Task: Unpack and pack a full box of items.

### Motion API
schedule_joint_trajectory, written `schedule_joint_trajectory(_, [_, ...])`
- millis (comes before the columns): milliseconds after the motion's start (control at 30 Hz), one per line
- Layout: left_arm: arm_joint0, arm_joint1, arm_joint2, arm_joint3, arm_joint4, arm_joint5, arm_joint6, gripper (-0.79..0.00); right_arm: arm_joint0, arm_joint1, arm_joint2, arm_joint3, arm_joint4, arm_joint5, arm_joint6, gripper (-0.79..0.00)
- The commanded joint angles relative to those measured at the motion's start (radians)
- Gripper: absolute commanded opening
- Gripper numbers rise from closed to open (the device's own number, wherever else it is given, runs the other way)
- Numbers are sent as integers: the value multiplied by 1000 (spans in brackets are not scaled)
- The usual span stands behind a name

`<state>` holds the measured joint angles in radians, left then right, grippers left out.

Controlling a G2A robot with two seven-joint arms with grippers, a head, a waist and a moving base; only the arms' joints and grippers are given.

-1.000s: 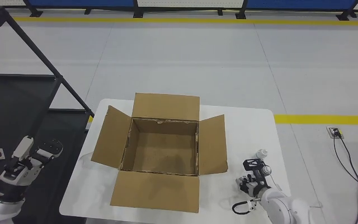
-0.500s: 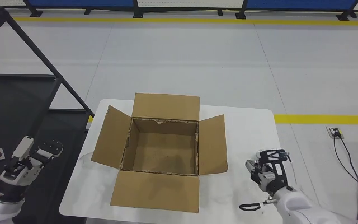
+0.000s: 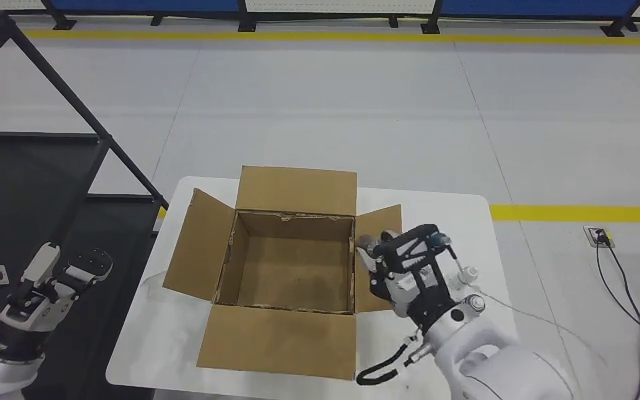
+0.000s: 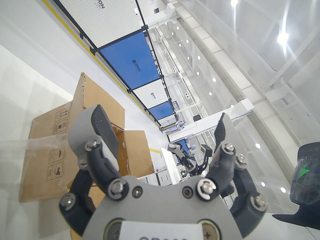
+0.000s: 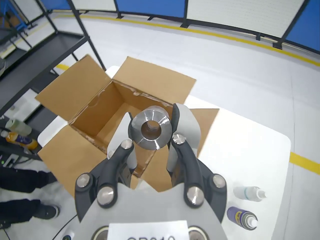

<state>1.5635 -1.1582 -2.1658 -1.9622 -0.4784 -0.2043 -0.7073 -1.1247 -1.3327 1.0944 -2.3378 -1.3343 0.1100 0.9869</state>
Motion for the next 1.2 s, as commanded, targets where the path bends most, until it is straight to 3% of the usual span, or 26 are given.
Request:
schedule_joint_trajectory(0, [0,0,0,0,0,0,0,0,73,-15,-122,64,-37,30,45,-785])
schedule_joint_trajectory(200, [0,0,0,0,0,0,0,0,330,-88,-326,380,-39,155,93,-785])
schedule_joint_trajectory(400, [0,0,0,0,0,0,0,0,517,-175,-420,661,175,207,77,-785])
schedule_joint_trajectory(900, [0,0,0,0,0,0,0,0,503,-178,-414,689,188,202,41,-785])
schedule_joint_trajectory(1033, [2,2,16,-13,13,18,3,0,549,-206,-435,807,270,132,3,-785])
schedule_joint_trajectory(1167, [14,4,20,-22,13,16,-5,0,668,-268,-490,1051,378,105,-28,-785])
